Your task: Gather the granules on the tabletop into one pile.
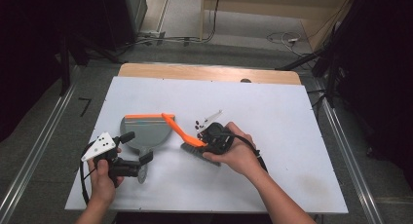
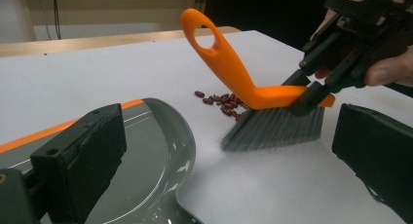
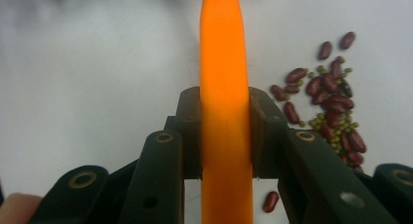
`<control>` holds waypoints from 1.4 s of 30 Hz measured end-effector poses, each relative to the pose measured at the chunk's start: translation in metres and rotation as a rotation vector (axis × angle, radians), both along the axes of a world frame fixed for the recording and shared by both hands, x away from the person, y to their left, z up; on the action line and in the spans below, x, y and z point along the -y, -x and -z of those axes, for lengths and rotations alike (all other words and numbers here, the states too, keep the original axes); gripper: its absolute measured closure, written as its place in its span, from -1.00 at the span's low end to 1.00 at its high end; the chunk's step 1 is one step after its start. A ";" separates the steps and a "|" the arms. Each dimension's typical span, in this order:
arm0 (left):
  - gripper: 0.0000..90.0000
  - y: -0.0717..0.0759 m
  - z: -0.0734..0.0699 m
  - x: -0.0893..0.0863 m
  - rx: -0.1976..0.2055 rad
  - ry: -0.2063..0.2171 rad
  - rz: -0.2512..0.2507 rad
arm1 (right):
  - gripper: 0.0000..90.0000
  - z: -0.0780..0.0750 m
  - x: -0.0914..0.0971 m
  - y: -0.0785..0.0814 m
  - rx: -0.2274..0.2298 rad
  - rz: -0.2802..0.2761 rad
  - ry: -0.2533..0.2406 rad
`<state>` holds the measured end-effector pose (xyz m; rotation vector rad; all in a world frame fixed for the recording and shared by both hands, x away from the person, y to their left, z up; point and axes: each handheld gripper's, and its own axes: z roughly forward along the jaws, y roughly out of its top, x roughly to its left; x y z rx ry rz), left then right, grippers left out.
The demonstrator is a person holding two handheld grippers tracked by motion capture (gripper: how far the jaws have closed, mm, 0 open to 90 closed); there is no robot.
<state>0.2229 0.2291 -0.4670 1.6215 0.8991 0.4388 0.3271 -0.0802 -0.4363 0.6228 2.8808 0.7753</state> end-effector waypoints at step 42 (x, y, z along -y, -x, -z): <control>-1.00 -0.003 0.003 0.003 -0.009 -0.006 0.004 | 0.53 -0.017 0.015 -0.029 0.073 0.276 -0.123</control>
